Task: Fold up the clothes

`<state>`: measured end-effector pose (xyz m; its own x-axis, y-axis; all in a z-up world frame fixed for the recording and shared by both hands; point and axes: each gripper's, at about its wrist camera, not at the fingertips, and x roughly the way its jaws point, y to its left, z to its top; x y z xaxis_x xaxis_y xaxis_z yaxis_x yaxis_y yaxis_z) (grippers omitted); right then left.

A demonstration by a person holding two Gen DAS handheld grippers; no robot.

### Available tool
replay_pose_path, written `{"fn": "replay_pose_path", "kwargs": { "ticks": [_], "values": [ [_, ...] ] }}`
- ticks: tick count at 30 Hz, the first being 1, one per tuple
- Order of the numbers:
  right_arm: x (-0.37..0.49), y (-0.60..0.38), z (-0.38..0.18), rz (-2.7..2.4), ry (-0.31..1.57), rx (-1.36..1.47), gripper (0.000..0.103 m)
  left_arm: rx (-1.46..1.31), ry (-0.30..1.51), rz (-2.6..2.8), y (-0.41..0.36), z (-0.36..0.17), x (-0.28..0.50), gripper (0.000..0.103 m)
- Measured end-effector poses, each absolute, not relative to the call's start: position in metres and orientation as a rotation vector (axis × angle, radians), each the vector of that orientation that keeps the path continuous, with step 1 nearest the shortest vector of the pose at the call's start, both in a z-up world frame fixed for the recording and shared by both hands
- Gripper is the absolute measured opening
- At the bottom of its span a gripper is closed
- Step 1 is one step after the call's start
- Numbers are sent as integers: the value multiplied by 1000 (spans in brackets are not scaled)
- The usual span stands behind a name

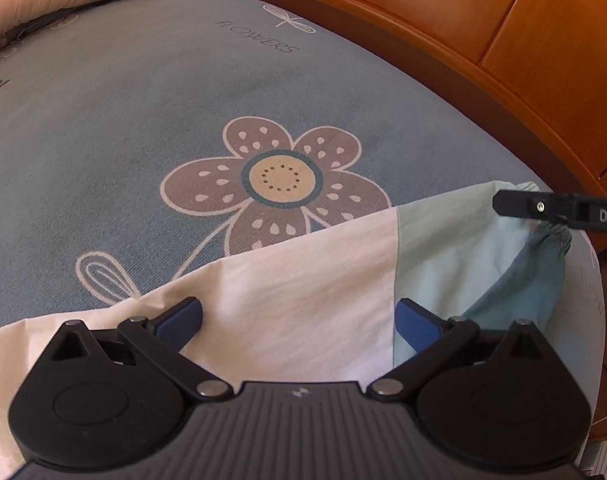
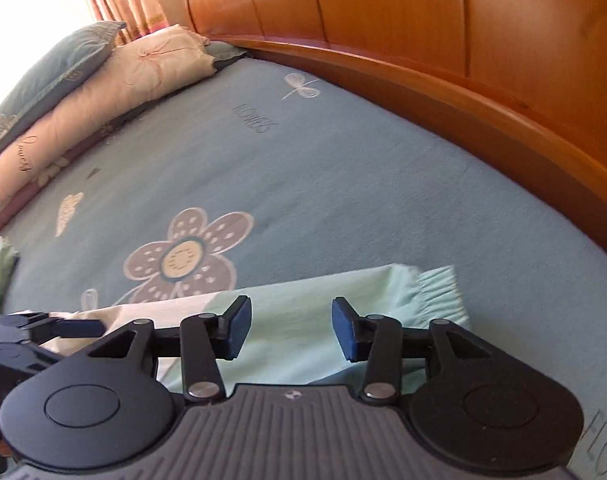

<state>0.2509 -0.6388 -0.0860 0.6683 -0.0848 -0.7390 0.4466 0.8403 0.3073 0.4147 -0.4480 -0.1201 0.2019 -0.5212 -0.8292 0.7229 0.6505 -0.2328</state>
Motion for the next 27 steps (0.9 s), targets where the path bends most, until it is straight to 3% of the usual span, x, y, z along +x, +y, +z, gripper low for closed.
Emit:
{"fn": "replay_pose_path", "kwargs": {
  "ticks": [7, 14, 16, 23, 27],
  "values": [
    [232, -604, -110, -282, 988, 402, 51, 272, 1053, -894, -416, -102, 359, 101],
    [207, -636, -98, -479, 1009, 406, 51, 222, 1216, -1019, -425, -126, 306, 101],
    [210, -631, -91, -485, 1001, 370, 56, 165, 1235, -1048, -430, -122, 302, 101],
    [234, -614, -66, -448, 942, 296, 60, 56, 1082, -946, -397, -85, 350, 101],
    [249, -602, -72, -425, 942, 340, 61, 17, 1086, -887, -383, -101, 410, 101]
  ]
}}
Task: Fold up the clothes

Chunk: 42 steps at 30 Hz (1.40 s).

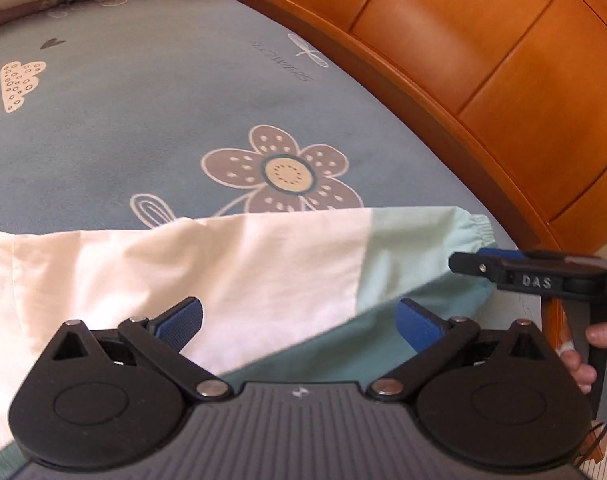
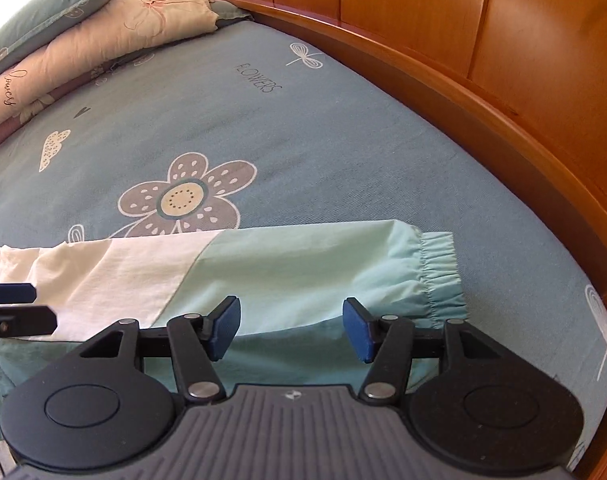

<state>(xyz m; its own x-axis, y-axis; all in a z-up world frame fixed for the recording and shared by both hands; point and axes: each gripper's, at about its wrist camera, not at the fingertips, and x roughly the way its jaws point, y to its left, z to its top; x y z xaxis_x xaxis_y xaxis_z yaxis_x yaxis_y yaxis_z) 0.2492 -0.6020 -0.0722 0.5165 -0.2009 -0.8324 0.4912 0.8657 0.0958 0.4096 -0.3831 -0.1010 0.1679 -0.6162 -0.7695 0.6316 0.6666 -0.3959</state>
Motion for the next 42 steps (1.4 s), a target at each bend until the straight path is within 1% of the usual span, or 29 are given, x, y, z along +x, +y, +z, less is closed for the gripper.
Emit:
{"fn": "replay_pose_path", "kwargs": {
  "ticks": [4, 6, 8, 11, 13, 15, 17, 19, 23, 26, 29, 34, 36, 39, 42],
  "values": [
    [261, -584, -80, -394, 950, 359, 61, 80, 1078, -839, -402, -134, 447, 101],
    [265, -577, -83, -375, 956, 355, 61, 86, 1033, -847, -411, -136, 451, 102],
    [269, -573, -83, -355, 961, 357, 61, 63, 1035, -855, -411, -129, 453, 101],
    [274, -569, -78, -321, 945, 369, 62, -11, 1030, -830, -385, -110, 449, 102],
    [280, -565, -76, -283, 935, 373, 64, -21, 1031, -790, -361, -100, 444, 102],
    [285, -559, -78, -261, 938, 366, 66, -9, 1054, -741, -339, -100, 442, 102],
    [290, -554, -81, -244, 944, 361, 66, 1, 1083, -694, -321, -109, 446, 102],
    [294, -548, -85, -229, 956, 369, 66, 11, 1088, -656, -313, -119, 455, 102],
    [297, -536, -85, -203, 977, 343, 66, 32, 1041, -667, -322, -129, 479, 102],
    [301, -529, -78, -194, 975, 315, 66, 22, 1004, -680, -324, -116, 491, 101],
    [306, -524, -69, -182, 963, 297, 67, -3, 974, -664, -307, -96, 486, 102],
    [316, -513, -58, -113, 953, 306, 67, 0, 1046, -607, -262, -85, 468, 102],
    [320, -501, -56, -35, 960, 304, 65, 2, 1078, -579, -244, -84, 458, 102],
    [329, -464, -60, 139, 982, 292, 55, -14, 1128, -515, -215, -85, 439, 102],
    [337, -423, -64, 314, 1000, 285, 53, -40, 1159, -469, -193, -89, 420, 102]
  ]
}}
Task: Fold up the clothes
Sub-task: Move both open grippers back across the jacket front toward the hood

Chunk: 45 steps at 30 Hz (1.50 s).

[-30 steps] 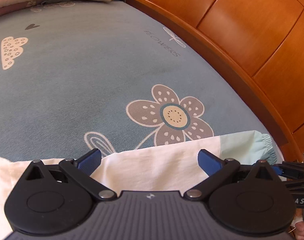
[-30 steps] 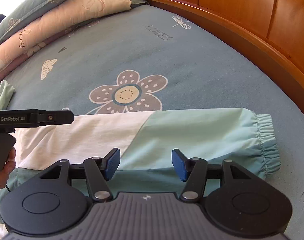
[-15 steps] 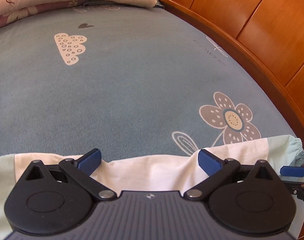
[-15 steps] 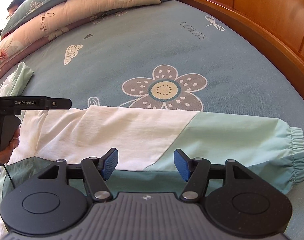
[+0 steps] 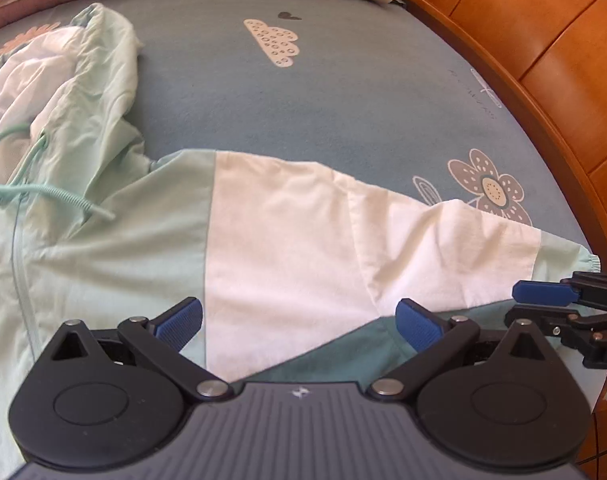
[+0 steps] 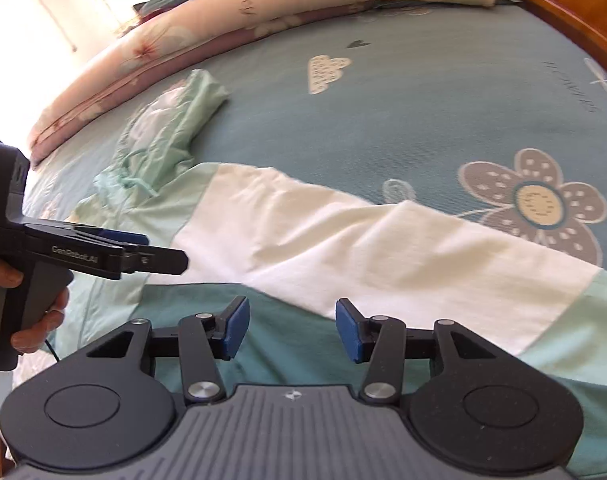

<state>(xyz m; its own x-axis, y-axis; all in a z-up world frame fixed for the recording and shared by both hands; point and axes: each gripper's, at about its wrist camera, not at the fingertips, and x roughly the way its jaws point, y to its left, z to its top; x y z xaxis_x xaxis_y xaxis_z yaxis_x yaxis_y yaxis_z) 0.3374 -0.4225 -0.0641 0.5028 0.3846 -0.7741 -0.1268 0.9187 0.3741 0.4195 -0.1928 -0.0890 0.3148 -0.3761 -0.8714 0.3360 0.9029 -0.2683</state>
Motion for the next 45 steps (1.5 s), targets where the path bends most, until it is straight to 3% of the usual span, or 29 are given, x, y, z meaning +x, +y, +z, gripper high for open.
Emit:
{"fn": "replay_pose_path", "kwargs": {
  "ticks": [7, 16, 19, 22, 32, 36, 42, 45],
  "values": [
    [346, -346, -93, 428, 1128, 105, 54, -104, 1234, -470, -169, -112, 376, 102],
    [336, -368, -89, 310, 1203, 103, 56, -104, 1320, -525, -143, -120, 346, 102],
    [348, -365, -74, 315, 1170, 113, 58, -95, 1269, -505, -116, -105, 355, 102],
    [367, -351, -58, 367, 1125, 85, 67, -26, 1191, -444, -80, -89, 371, 102],
    [422, -251, -53, 472, 1077, -68, 67, -28, 1143, -254, 56, -95, 416, 102],
    [430, -220, -68, 469, 1111, -70, 67, -91, 1189, -218, 98, -113, 406, 102],
    [425, -220, -84, 374, 1169, -62, 67, 78, 1156, -138, 140, -107, 370, 101],
    [420, -225, -88, 343, 1185, -31, 67, -37, 1117, -113, 168, -95, 370, 101]
  ]
}}
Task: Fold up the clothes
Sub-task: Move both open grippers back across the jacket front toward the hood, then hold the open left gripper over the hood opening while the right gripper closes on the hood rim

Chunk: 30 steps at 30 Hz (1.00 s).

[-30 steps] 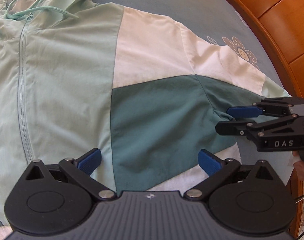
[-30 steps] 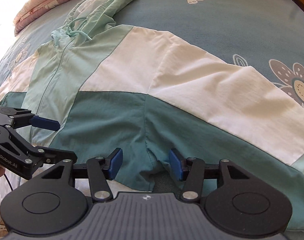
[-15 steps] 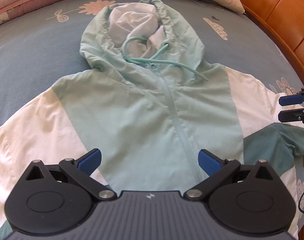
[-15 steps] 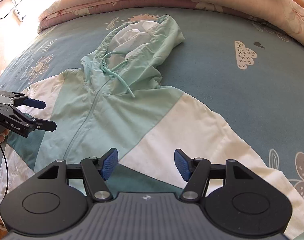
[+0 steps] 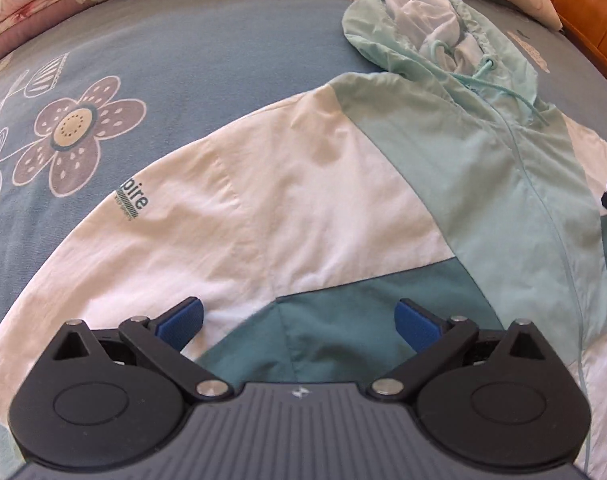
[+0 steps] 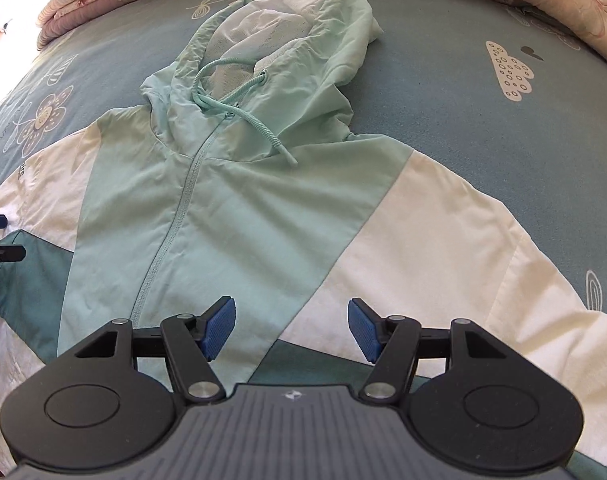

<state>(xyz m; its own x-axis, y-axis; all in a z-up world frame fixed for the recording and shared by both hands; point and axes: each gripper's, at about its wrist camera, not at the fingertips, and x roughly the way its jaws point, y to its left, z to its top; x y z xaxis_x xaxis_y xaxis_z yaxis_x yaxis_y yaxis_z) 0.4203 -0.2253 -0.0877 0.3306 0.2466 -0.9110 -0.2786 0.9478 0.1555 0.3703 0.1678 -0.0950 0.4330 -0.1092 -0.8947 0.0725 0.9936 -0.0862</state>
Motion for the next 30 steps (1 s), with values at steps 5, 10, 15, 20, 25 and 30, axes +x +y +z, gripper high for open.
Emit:
{"fn": "replay_pose_path", "kwargs": {
  "ticks": [5, 10, 15, 20, 25, 30],
  "values": [
    [423, -210, -92, 368, 1174, -10, 67, -168, 1052, -132, 182, -98, 403, 101],
    [438, -197, -93, 443, 1161, -16, 67, -125, 1145, -142, 170, -118, 431, 99],
    [470, -209, -76, 437, 1083, -82, 66, -49, 1105, -221, 157, -88, 455, 76],
    [533, -230, -63, 365, 987, -78, 56, -37, 994, -247, 142, -63, 521, 76],
    [619, -222, -51, 366, 849, -122, 54, -115, 904, -360, 103, -50, 589, 76],
    [704, -191, -41, 407, 751, -195, 54, -213, 821, -521, 44, -53, 628, 76]
  ]
}}
